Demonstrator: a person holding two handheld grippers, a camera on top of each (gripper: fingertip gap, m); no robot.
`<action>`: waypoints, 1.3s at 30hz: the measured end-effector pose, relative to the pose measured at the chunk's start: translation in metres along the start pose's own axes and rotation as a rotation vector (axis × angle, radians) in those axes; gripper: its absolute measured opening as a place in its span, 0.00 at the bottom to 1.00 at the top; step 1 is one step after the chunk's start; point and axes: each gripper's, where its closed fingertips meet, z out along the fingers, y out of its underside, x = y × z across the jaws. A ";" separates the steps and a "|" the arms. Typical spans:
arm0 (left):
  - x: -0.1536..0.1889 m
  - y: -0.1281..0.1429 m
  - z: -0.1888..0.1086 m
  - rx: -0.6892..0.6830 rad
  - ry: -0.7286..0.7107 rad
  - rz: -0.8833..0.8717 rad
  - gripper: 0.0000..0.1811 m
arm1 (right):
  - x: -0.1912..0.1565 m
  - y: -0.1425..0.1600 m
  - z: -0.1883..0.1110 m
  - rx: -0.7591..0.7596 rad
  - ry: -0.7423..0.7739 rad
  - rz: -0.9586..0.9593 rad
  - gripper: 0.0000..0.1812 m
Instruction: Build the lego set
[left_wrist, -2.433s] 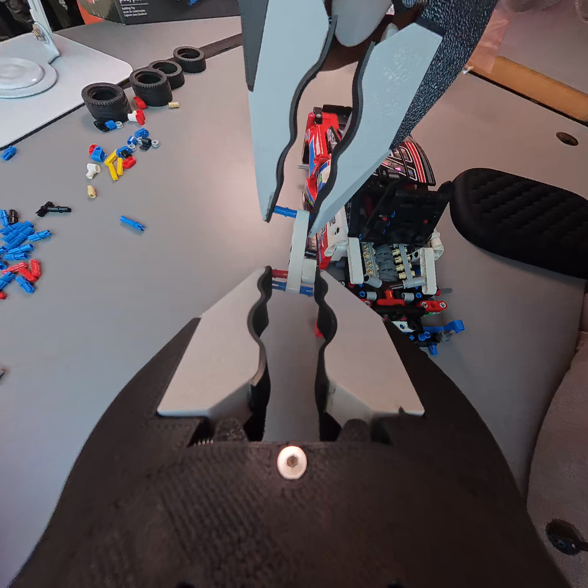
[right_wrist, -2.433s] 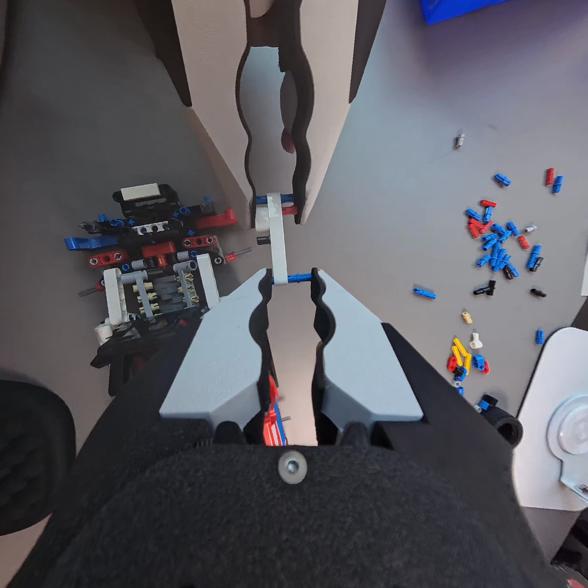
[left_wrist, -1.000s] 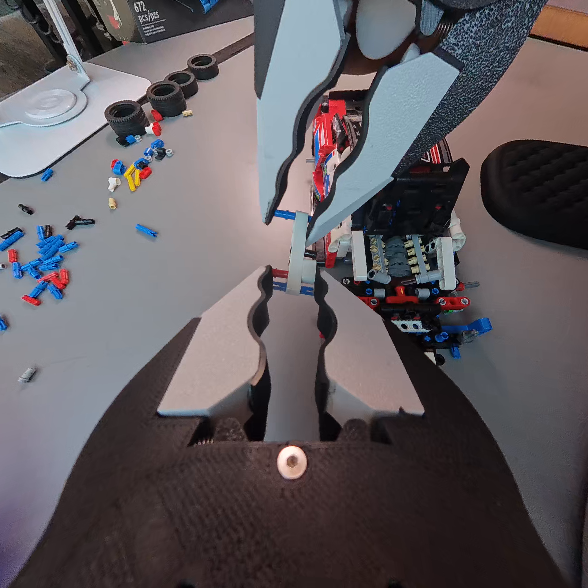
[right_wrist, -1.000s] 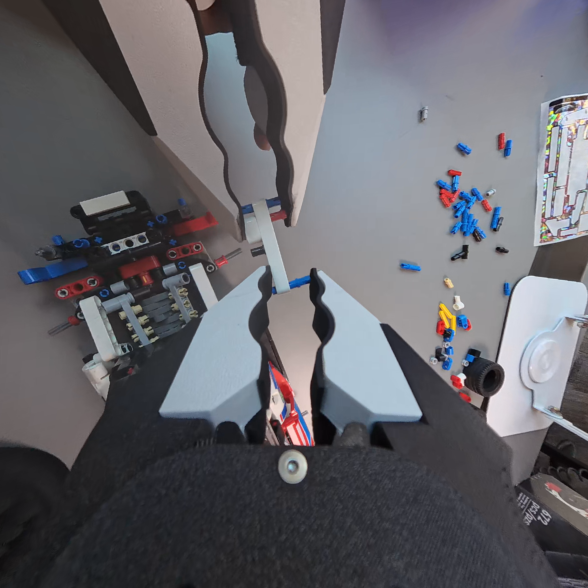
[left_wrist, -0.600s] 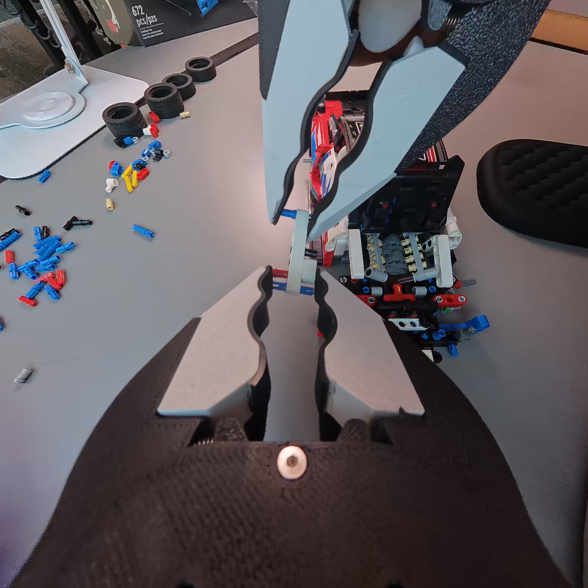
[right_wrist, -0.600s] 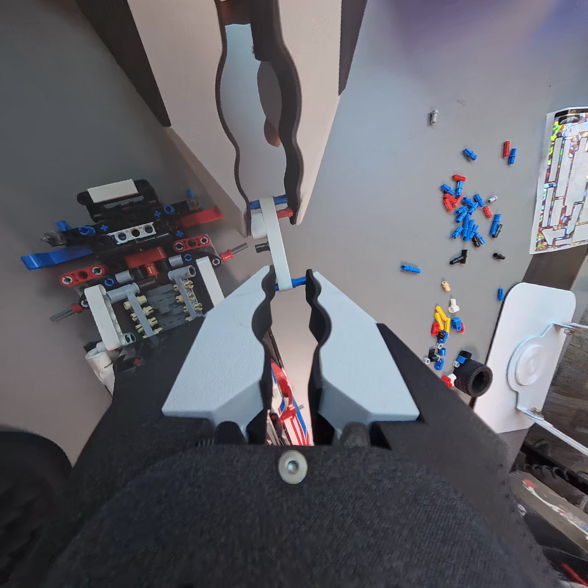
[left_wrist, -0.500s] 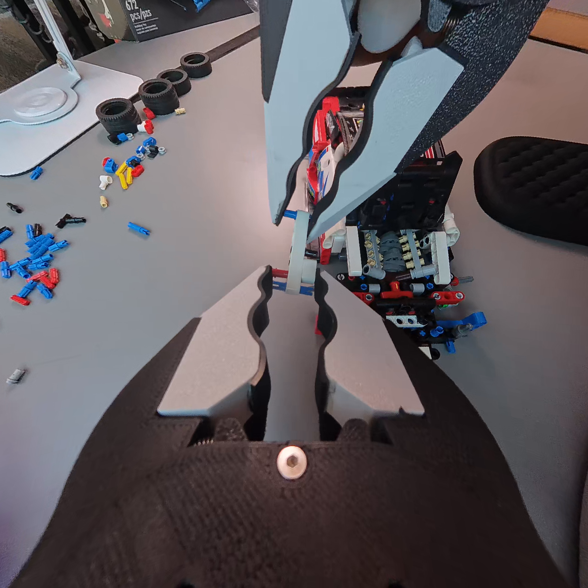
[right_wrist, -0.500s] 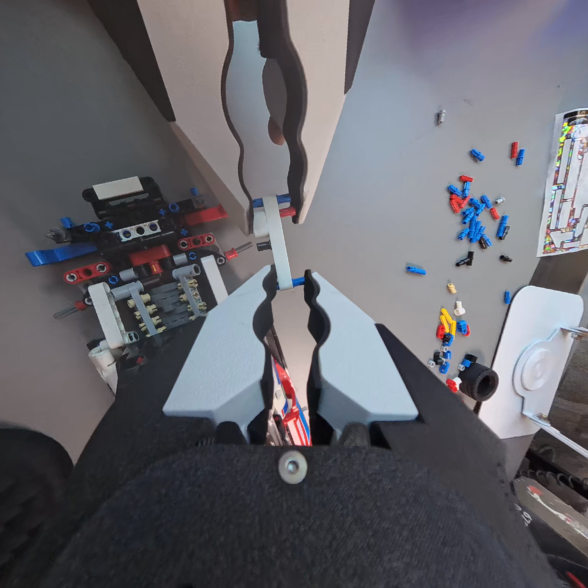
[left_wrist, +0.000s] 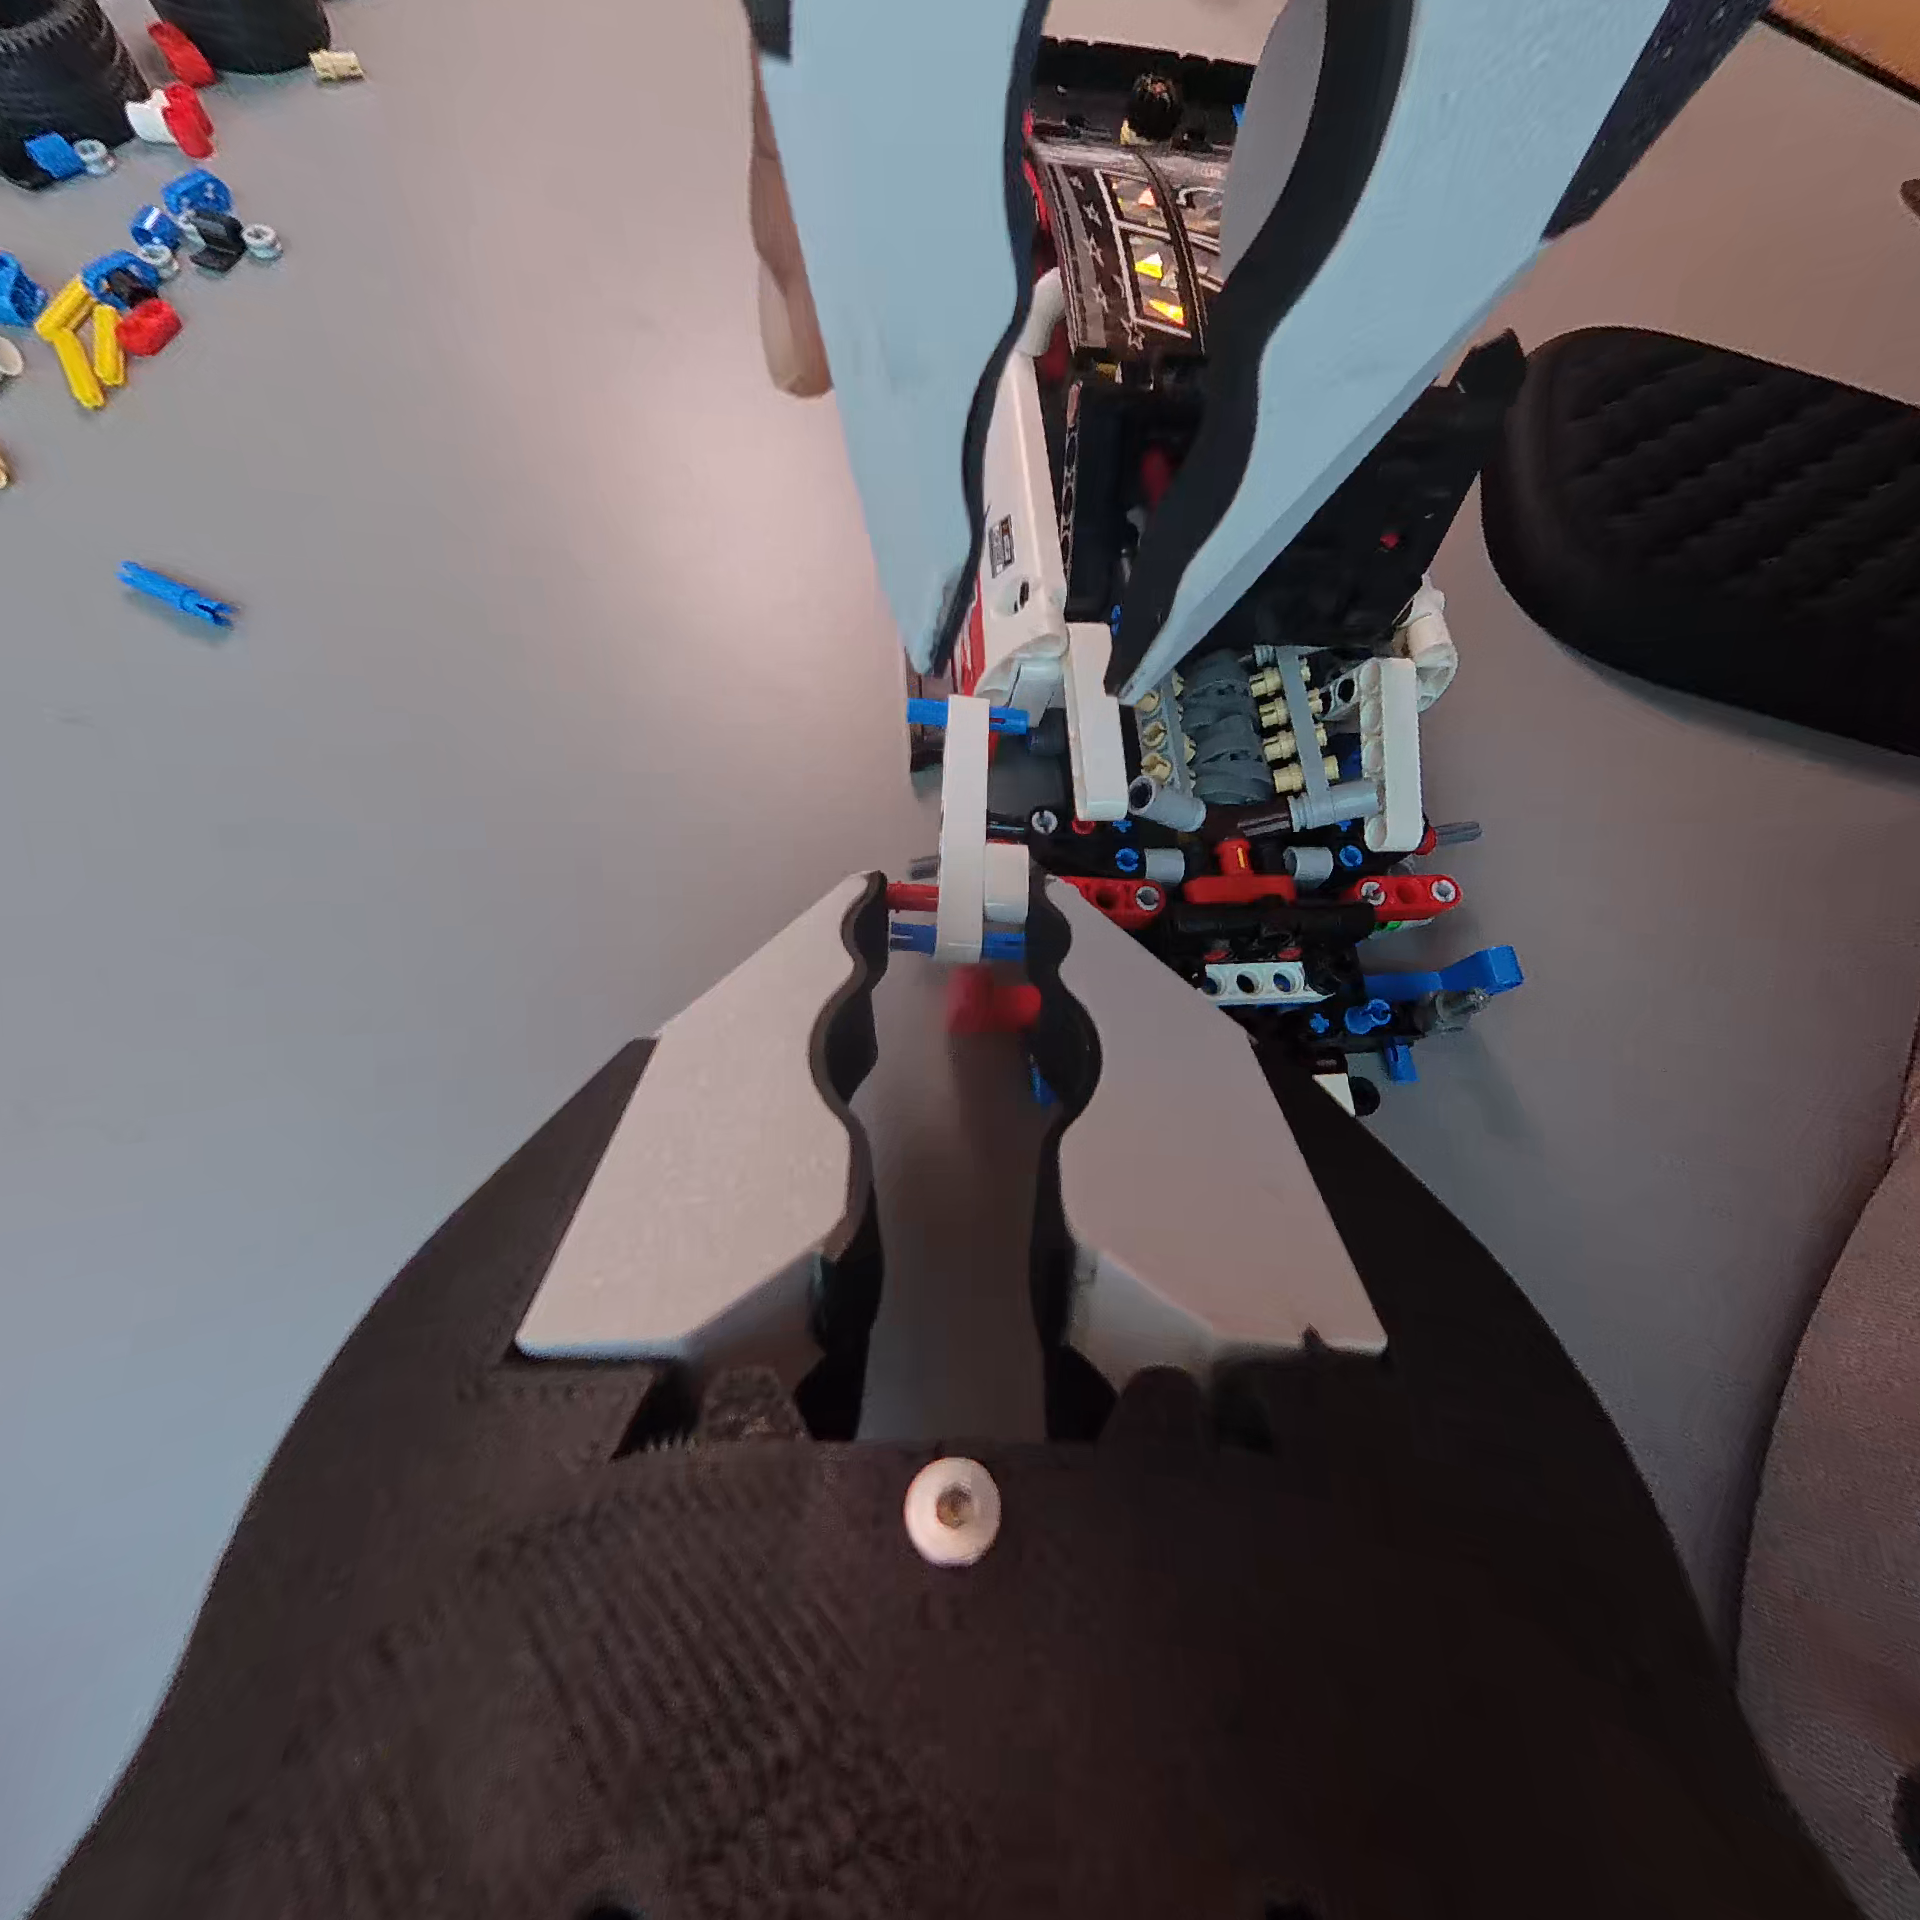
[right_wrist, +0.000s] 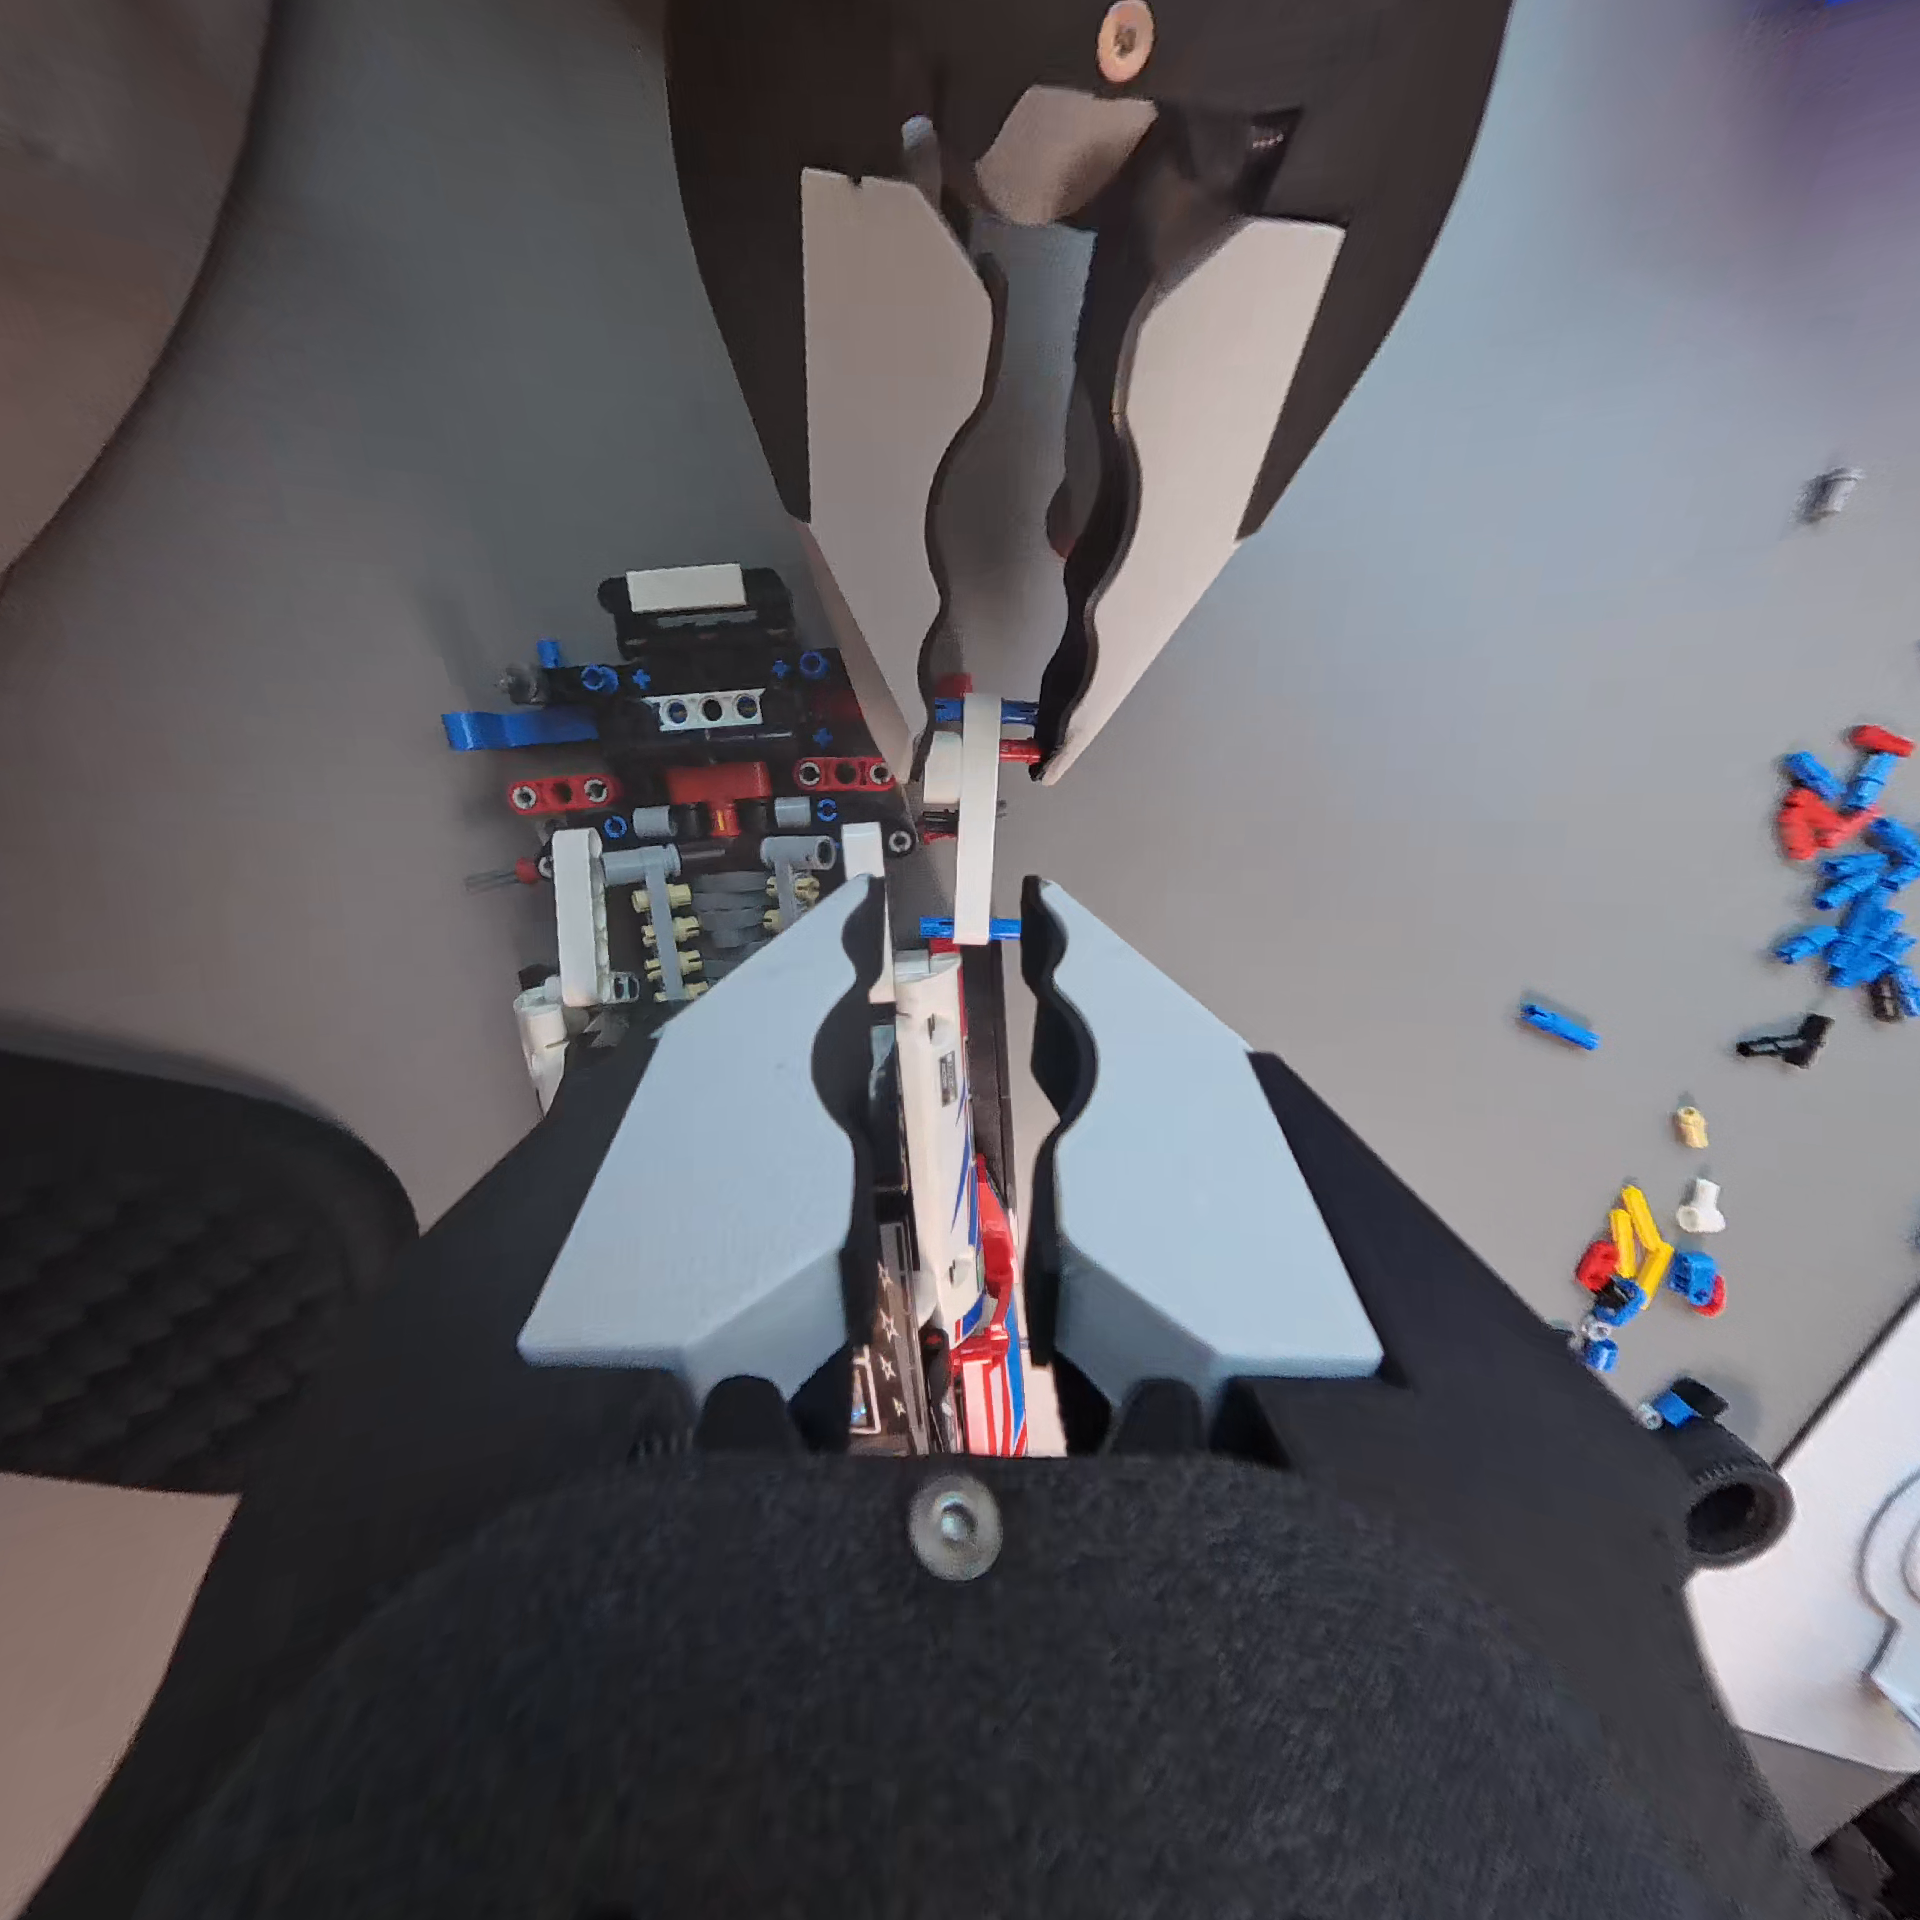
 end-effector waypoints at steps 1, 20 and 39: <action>0.001 0.000 0.000 0.000 0.004 -0.003 0.14 | 0.000 0.001 0.003 -0.028 -0.018 -0.010 0.14; 0.013 -0.012 -0.004 0.120 0.087 -0.093 0.14 | -0.017 0.004 0.013 -0.171 -0.211 0.042 0.19; 0.021 -0.010 -0.001 0.151 0.108 -0.101 0.14 | -0.017 0.013 0.019 -0.164 -0.211 0.090 0.11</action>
